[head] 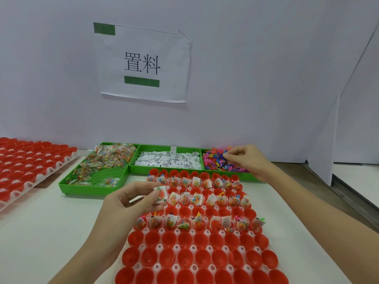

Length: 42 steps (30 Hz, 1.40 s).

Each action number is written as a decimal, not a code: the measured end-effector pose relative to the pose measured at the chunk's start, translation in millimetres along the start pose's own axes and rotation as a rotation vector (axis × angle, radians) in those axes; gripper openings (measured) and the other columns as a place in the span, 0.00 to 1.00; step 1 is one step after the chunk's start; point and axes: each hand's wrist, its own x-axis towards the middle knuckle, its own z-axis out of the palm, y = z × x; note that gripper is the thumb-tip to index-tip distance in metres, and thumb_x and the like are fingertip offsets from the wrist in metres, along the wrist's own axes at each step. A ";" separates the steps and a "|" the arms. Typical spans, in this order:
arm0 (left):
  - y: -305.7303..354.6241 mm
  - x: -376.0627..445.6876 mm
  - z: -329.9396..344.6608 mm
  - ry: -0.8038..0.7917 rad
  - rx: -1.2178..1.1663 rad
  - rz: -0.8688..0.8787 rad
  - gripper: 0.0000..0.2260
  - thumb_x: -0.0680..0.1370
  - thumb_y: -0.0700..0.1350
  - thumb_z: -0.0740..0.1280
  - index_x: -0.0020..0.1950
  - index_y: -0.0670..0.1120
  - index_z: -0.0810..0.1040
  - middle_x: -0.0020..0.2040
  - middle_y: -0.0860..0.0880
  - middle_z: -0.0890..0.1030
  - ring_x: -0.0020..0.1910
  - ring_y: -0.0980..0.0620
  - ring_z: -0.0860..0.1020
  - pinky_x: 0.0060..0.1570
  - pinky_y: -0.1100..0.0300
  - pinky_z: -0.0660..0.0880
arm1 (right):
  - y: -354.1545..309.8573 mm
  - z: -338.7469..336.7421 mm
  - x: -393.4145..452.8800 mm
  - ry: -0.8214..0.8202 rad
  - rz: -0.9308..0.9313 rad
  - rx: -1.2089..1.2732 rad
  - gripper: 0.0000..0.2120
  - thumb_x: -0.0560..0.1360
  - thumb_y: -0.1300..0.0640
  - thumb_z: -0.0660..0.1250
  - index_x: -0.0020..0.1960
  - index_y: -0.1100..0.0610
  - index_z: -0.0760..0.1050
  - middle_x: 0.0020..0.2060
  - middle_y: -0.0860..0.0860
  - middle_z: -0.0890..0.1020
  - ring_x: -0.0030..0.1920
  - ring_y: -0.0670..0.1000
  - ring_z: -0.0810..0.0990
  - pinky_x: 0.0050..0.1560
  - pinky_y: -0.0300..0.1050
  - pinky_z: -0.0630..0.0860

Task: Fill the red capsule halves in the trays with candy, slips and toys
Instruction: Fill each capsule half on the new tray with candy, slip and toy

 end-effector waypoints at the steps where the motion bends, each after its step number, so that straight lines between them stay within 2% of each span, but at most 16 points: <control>1: 0.1 -0.7 0.4 -0.009 -0.002 0.000 0.10 0.72 0.46 0.76 0.53 0.49 0.87 0.50 0.47 0.87 0.45 0.42 0.87 0.54 0.52 0.78 | -3.0 2.6 -8.4 -0.027 0.018 0.079 0.04 0.75 0.58 0.75 0.47 0.58 0.85 0.39 0.51 0.87 0.42 0.47 0.85 0.39 0.35 0.80; 4: 1.9 -3.9 3.6 -0.043 0.005 0.016 0.10 0.72 0.46 0.77 0.53 0.47 0.87 0.49 0.45 0.87 0.45 0.41 0.87 0.49 0.59 0.83 | -10.5 13.5 -39.0 -0.130 0.061 0.332 0.07 0.74 0.60 0.76 0.50 0.62 0.84 0.44 0.56 0.87 0.43 0.48 0.86 0.42 0.36 0.81; 6: 4.0 -6.6 6.9 -0.055 -0.004 0.032 0.09 0.72 0.45 0.77 0.52 0.46 0.87 0.49 0.44 0.86 0.44 0.40 0.87 0.46 0.63 0.82 | -15.3 22.7 -63.2 -0.203 0.074 0.485 0.09 0.73 0.61 0.76 0.52 0.63 0.84 0.47 0.59 0.87 0.45 0.52 0.87 0.43 0.38 0.82; 10: 7.2 -13.1 11.8 -0.089 -0.008 0.048 0.08 0.73 0.41 0.77 0.51 0.44 0.86 0.47 0.41 0.85 0.44 0.38 0.87 0.44 0.58 0.84 | -28.2 45.3 -113.4 -0.285 0.048 0.598 0.12 0.72 0.60 0.77 0.55 0.57 0.86 0.52 0.61 0.86 0.52 0.56 0.87 0.47 0.39 0.82; 15: 15.4 -23.3 17.4 -0.158 0.084 0.128 0.07 0.72 0.45 0.78 0.50 0.47 0.87 0.44 0.45 0.87 0.43 0.47 0.86 0.46 0.64 0.81 | -40.7 68.8 -167.3 -0.188 -0.055 0.486 0.11 0.69 0.52 0.78 0.52 0.49 0.86 0.46 0.57 0.88 0.49 0.54 0.88 0.44 0.37 0.81; 18: 18.1 -27.9 21.5 -0.175 0.054 0.144 0.07 0.72 0.44 0.78 0.49 0.47 0.87 0.43 0.44 0.87 0.41 0.46 0.86 0.45 0.64 0.81 | -46.0 77.2 -183.5 -0.132 -0.117 0.403 0.07 0.71 0.53 0.78 0.49 0.47 0.87 0.42 0.53 0.89 0.45 0.52 0.88 0.41 0.35 0.81; 22: 20.8 -30.4 23.9 -0.214 0.037 0.159 0.06 0.72 0.40 0.78 0.48 0.46 0.88 0.43 0.43 0.87 0.42 0.45 0.86 0.43 0.65 0.81 | -46.4 83.5 -189.7 -0.072 -0.201 0.252 0.05 0.71 0.51 0.78 0.47 0.46 0.87 0.40 0.48 0.88 0.42 0.48 0.87 0.43 0.35 0.81; 26: 19.4 -29.9 23.5 -0.213 0.059 0.192 0.06 0.72 0.39 0.78 0.47 0.46 0.87 0.43 0.43 0.87 0.43 0.44 0.86 0.44 0.63 0.81 | -42.3 86.3 -191.5 -0.096 -0.182 0.257 0.06 0.71 0.51 0.78 0.48 0.46 0.87 0.41 0.49 0.88 0.43 0.48 0.87 0.45 0.37 0.81; 31: 14.0 -28.9 23.6 -0.186 0.139 0.243 0.06 0.72 0.42 0.78 0.47 0.49 0.88 0.43 0.45 0.87 0.43 0.47 0.86 0.46 0.59 0.83 | -38.3 83.6 -191.4 -0.132 -0.190 0.245 0.05 0.76 0.55 0.73 0.49 0.46 0.87 0.41 0.49 0.88 0.43 0.48 0.87 0.46 0.36 0.81; 35: 16.8 -25.4 17.2 -0.198 0.204 0.296 0.06 0.72 0.42 0.78 0.48 0.50 0.88 0.43 0.47 0.88 0.43 0.48 0.86 0.46 0.59 0.83 | -41.8 89.0 -192.6 -0.137 -0.244 0.205 0.06 0.73 0.47 0.75 0.50 0.43 0.86 0.43 0.46 0.88 0.45 0.46 0.87 0.48 0.35 0.81; 38: 24.2 -20.8 6.8 -0.254 0.276 0.330 0.06 0.73 0.41 0.79 0.48 0.49 0.88 0.44 0.48 0.88 0.43 0.49 0.87 0.47 0.56 0.84 | -44.2 100.8 -191.2 -0.121 -0.291 0.162 0.07 0.71 0.51 0.79 0.48 0.43 0.85 0.42 0.44 0.87 0.44 0.44 0.86 0.48 0.35 0.81; 42: 36.6 -13.4 -15.2 -0.350 0.386 0.297 0.06 0.72 0.41 0.79 0.48 0.47 0.87 0.43 0.47 0.88 0.43 0.48 0.87 0.48 0.56 0.83 | -49.1 113.2 -187.7 -0.133 -0.291 0.119 0.04 0.71 0.53 0.79 0.45 0.47 0.86 0.40 0.44 0.87 0.43 0.43 0.86 0.47 0.34 0.81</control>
